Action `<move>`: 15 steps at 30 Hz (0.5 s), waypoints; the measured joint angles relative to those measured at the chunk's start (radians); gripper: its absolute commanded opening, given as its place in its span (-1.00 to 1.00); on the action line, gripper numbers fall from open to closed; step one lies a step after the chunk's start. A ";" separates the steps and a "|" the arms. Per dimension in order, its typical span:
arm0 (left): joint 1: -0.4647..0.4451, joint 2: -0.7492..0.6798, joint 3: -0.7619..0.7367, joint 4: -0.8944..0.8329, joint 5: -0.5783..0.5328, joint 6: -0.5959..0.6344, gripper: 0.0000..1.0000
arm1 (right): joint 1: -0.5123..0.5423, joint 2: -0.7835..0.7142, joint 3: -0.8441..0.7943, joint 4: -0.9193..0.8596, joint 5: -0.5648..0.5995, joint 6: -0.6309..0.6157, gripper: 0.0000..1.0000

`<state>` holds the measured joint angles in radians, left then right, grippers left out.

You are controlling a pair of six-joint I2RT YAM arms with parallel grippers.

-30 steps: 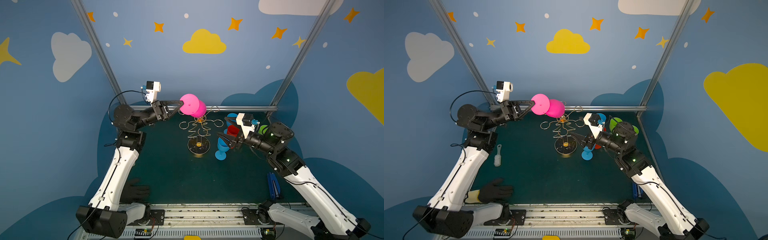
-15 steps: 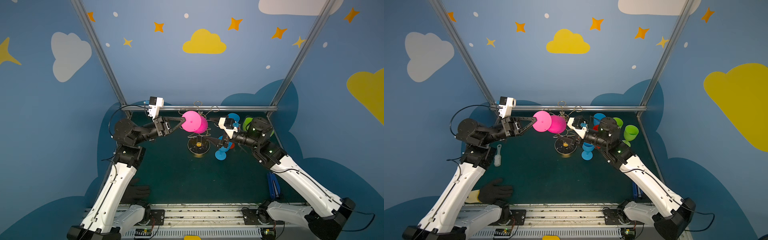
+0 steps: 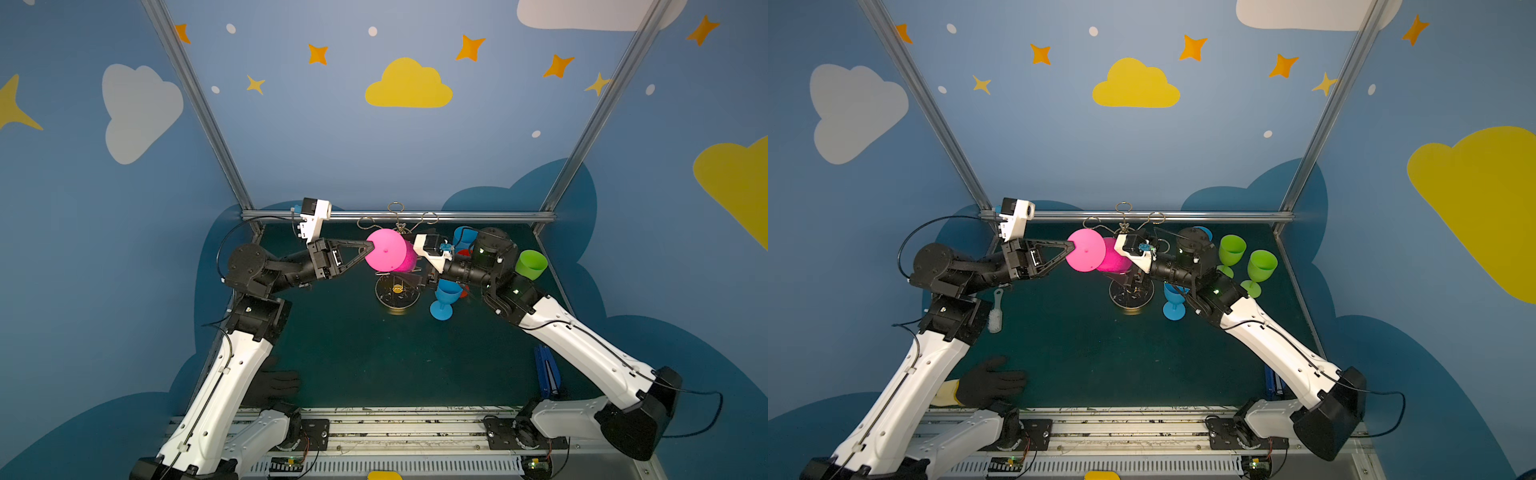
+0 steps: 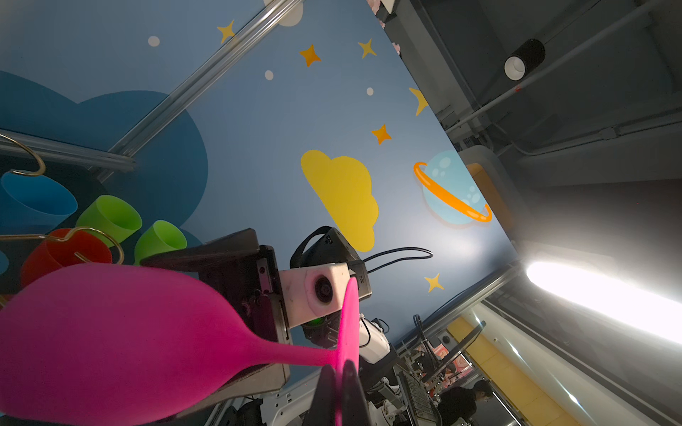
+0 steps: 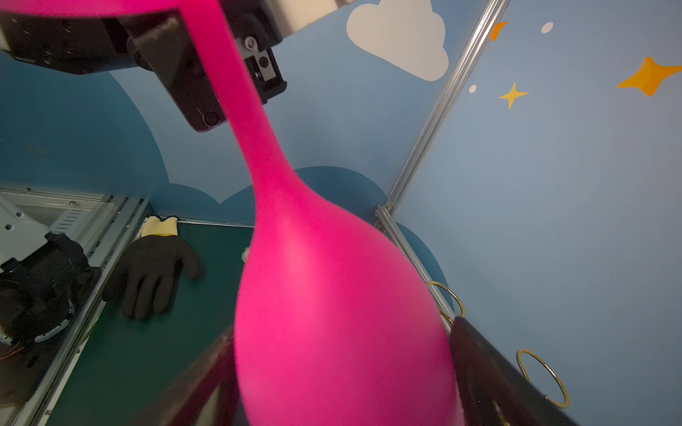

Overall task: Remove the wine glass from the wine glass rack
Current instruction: 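Carry the pink glass toward the center while the right gripper reaches toward it, then close the right gripper on the pink glass's bowl beside the left gripper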

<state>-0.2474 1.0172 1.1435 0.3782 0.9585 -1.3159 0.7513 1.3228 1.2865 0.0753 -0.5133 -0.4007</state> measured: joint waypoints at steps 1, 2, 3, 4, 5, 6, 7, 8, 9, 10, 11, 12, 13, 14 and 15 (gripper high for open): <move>0.000 0.000 -0.002 0.004 0.000 -0.002 -0.94 | 0.003 0.004 0.000 0.005 0.000 0.000 0.69; 0.000 0.000 -0.003 0.006 0.000 -0.006 -0.94 | 0.005 0.007 0.000 0.008 0.001 0.001 0.69; -0.002 0.000 -0.005 0.010 -0.001 -0.009 -0.94 | 0.006 0.010 0.000 0.011 0.003 0.002 0.69; -0.002 0.000 -0.007 0.016 -0.002 -0.013 -0.94 | 0.008 0.013 0.000 0.015 0.005 0.003 0.69; -0.003 0.000 -0.009 0.021 -0.002 -0.018 -0.94 | 0.010 0.014 0.000 0.018 0.008 0.004 0.69; -0.003 0.001 -0.010 0.028 -0.002 -0.025 -0.94 | 0.013 0.016 0.000 0.020 0.012 0.004 0.69; -0.005 0.002 -0.012 0.040 -0.002 -0.035 -0.94 | 0.016 0.018 0.000 0.026 0.017 0.004 0.69; -0.006 0.003 -0.014 0.048 -0.002 -0.042 -0.94 | 0.019 0.019 0.000 0.031 0.023 0.003 0.70; -0.008 0.005 -0.015 0.057 -0.002 -0.049 -0.94 | 0.023 0.020 0.000 0.037 0.028 0.003 0.71; -0.009 0.006 -0.015 0.064 -0.002 -0.054 -0.94 | 0.027 0.021 0.000 0.042 0.033 0.003 0.72; -0.011 0.008 -0.015 0.071 -0.002 -0.058 -0.94 | 0.031 0.021 0.000 0.048 0.040 0.003 0.72; -0.012 0.009 -0.015 0.076 -0.001 -0.063 -0.94 | 0.035 0.021 0.000 0.055 0.045 0.002 0.72; -0.013 0.010 -0.015 0.081 0.000 -0.068 -0.94 | 0.040 0.022 0.000 0.062 0.051 0.000 0.72; -0.015 0.010 -0.015 0.086 0.003 -0.074 -0.94 | 0.046 0.023 0.000 0.068 0.058 -0.001 0.72; -0.016 0.010 -0.015 0.090 0.006 -0.080 -0.94 | 0.051 0.026 0.000 0.072 0.066 -0.002 0.72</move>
<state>-0.2638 1.0275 1.1286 0.4683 0.9642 -1.3964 0.8021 1.3483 1.2869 0.1478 -0.4473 -0.4023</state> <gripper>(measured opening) 0.050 0.859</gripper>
